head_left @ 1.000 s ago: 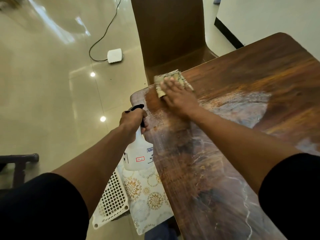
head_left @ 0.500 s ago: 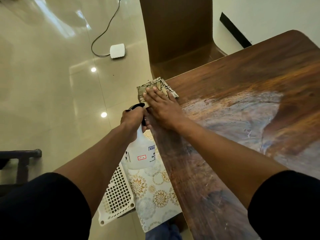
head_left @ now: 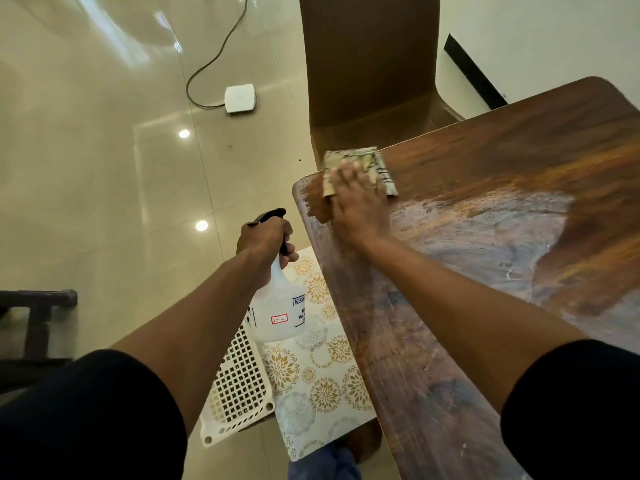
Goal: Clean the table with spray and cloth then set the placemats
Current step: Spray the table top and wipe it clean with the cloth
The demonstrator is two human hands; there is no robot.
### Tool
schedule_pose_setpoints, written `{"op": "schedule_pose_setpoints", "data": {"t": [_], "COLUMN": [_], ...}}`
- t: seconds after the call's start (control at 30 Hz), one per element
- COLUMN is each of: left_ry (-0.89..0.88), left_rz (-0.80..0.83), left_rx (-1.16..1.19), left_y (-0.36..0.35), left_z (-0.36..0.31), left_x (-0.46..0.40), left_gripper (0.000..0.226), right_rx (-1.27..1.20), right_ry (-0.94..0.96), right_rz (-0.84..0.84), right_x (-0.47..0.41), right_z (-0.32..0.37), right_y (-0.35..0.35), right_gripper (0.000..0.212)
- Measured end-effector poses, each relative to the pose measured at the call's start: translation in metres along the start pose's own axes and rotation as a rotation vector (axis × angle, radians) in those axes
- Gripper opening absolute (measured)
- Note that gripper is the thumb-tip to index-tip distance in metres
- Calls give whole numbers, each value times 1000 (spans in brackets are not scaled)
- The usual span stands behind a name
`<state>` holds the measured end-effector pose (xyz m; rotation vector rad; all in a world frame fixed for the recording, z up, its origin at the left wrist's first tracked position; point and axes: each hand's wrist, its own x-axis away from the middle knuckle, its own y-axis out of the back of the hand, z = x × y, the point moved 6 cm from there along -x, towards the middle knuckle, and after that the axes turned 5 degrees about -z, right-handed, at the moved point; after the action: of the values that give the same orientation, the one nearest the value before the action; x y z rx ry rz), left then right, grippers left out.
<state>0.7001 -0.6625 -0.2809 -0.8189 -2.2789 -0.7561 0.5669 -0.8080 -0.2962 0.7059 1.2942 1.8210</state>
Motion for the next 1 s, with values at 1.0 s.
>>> {"op": "schedule_pose_setpoints", "data": {"t": [1.0], "left_ry": [-52], "left_rz": [50], "left_rx": [8], "left_y": [20], "left_z": [11], "left_x": [3], "left_gripper": [17], "right_rx": [-3], "right_ry": [-130], "right_rz": [24], "right_x": [-36], "right_z": [-11], "right_y": [8], "right_gripper": [56]}}
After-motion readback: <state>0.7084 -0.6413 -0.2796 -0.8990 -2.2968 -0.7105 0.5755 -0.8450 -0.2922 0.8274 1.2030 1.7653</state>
